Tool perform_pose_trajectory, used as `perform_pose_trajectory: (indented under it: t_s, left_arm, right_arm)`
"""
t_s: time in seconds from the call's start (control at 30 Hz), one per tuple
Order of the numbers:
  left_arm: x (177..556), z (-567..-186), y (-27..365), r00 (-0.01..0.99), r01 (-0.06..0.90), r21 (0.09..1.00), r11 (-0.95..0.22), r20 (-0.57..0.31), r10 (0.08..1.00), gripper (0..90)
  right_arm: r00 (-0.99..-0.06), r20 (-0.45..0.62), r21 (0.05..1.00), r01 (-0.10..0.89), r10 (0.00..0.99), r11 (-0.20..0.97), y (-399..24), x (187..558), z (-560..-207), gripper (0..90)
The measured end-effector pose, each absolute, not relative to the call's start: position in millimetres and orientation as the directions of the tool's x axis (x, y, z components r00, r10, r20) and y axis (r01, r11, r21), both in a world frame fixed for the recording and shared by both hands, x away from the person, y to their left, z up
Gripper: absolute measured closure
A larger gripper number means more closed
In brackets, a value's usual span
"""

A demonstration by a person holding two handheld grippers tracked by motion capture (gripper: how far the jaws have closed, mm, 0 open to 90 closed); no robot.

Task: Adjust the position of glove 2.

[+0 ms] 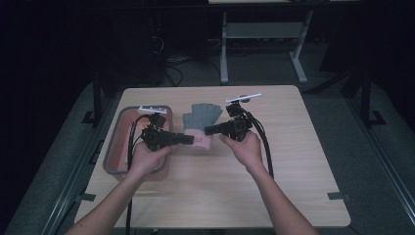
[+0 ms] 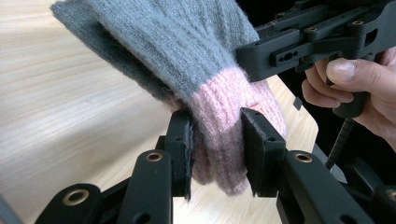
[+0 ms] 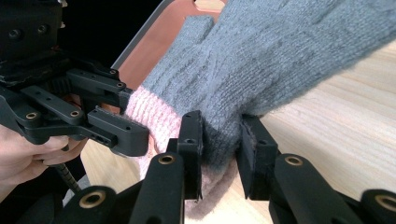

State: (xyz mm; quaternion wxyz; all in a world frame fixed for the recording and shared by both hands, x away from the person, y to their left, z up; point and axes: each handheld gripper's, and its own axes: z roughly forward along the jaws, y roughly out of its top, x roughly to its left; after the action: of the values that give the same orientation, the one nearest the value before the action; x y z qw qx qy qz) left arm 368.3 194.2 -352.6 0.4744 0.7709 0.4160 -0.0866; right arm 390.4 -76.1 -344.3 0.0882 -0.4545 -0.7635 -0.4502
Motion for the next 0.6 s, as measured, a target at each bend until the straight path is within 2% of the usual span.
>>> perform_pose_trajectory:
  t_s: [0.6]
  left_arm:
    - [369,-344,222,0.624,0.723,0.67,-0.167,-0.532,0.572,66.2]
  right_arm:
    - [-0.598,0.543,0.613,0.762,0.59,0.208,-49,401,-334,72.2]
